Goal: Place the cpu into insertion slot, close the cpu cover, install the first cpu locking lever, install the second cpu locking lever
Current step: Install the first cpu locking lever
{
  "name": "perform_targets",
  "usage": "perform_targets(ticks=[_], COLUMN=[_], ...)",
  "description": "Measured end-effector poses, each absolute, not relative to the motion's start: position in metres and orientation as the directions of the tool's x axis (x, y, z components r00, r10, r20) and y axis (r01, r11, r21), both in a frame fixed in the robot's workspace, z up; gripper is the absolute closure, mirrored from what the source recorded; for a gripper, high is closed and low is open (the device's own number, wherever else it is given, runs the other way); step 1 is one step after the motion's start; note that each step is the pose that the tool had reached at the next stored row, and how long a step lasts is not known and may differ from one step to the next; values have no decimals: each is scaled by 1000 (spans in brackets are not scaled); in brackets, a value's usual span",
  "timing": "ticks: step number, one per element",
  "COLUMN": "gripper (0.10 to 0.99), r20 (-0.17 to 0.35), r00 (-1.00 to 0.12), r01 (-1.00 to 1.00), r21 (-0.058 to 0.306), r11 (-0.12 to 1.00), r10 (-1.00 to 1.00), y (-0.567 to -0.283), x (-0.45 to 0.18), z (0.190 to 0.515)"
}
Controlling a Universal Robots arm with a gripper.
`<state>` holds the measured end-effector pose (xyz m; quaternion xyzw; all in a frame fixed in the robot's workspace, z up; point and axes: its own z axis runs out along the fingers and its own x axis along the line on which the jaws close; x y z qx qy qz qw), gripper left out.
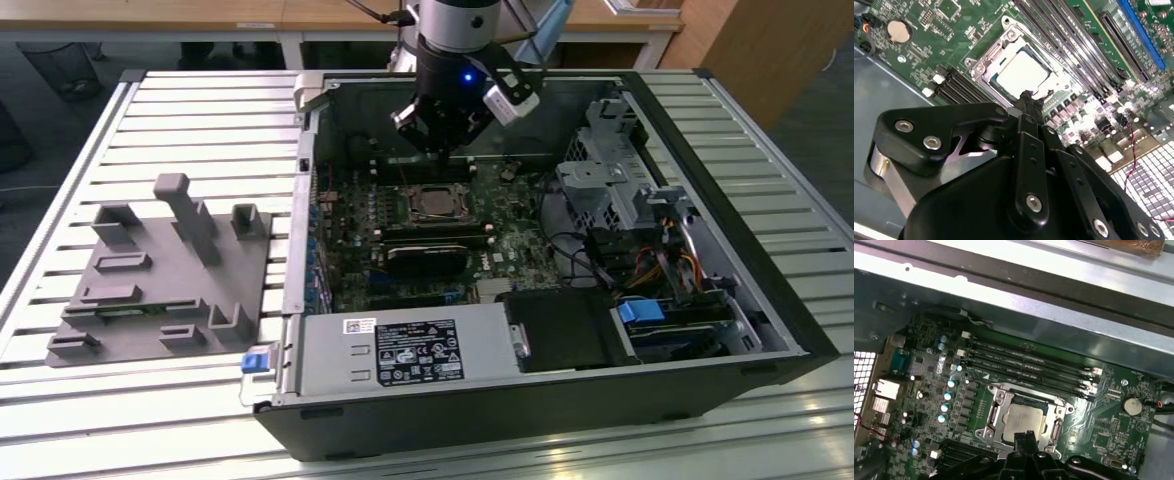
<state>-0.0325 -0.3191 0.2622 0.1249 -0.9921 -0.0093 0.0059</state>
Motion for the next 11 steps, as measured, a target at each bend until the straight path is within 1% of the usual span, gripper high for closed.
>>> perform_targets(ticks=[11], gripper=[980], r20=[9], r00=[-988], r01=[-153], r21=[20], r11=[988], r10=[-153], y=[-319], x=[-37], z=[261])
